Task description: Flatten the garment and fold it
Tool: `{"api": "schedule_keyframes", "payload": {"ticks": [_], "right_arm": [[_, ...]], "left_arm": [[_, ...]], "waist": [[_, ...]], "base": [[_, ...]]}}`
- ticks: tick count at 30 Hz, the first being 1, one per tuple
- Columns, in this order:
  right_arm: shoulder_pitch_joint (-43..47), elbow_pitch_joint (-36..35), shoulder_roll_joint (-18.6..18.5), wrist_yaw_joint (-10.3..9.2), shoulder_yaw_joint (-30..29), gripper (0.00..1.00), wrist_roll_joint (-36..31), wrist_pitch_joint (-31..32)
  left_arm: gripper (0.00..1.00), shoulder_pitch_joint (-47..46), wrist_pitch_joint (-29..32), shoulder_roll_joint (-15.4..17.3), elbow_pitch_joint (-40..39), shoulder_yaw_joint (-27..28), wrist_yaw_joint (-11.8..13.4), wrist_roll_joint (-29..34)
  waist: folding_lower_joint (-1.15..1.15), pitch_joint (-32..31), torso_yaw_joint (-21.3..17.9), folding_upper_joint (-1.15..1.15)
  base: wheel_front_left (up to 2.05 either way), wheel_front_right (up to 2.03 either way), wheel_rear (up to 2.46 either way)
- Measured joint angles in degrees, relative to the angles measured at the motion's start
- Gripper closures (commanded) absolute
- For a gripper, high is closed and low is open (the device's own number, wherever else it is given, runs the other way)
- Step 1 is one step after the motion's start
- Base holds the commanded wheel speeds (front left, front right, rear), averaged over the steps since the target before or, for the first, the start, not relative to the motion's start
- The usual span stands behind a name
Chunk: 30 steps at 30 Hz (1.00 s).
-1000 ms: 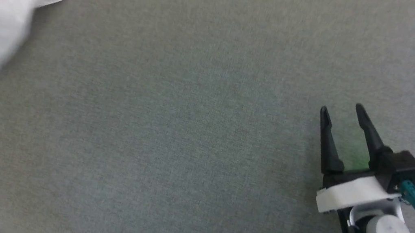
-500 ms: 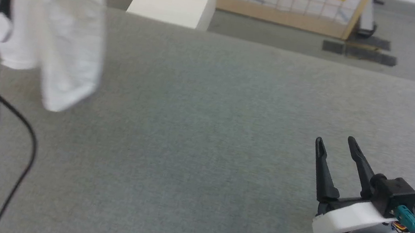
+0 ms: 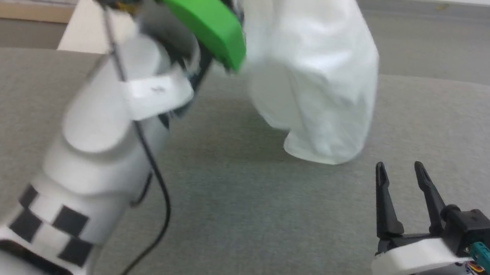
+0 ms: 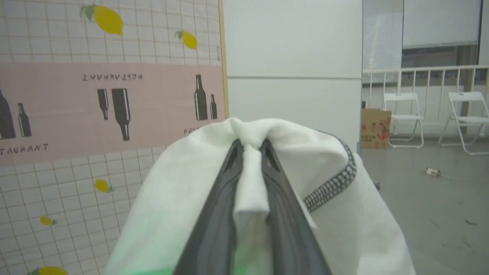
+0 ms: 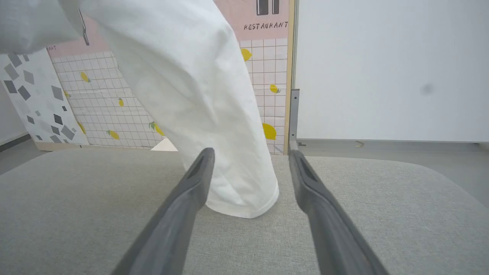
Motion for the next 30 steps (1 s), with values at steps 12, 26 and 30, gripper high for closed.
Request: {"api": "schedule_keyframes", "payload": {"ticks": [12,26,30], "right_arm": [[1.38,-0.46,-0.02,0.00,-0.46,0.00,0.03,0.49],[3.52,-1.66,-0.01,0.00,-0.81,0.00,-0.13,1.45],[3.72,-3.16,-0.01,0.00,0.12,0.00,-0.42,2.16]], "left_arm": [[0.15,19.37,25.32,-2.26,22.61,-10.60,-2.48,-6.22],[0.00,27.65,-1.49,-0.32,8.67,-3.45,-0.36,-7.98],[0.00,31.90,-9.57,2.68,2.55,1.10,3.94,-5.63]], "waist": [[0.00,1.51,-6.27,-0.01],[0.00,-0.35,-1.71,-0.01],[0.00,-1.22,0.27,-0.01]], "base": [[0.00,0.00,0.00],[0.00,0.00,0.00],[0.00,0.00,0.00]]}}
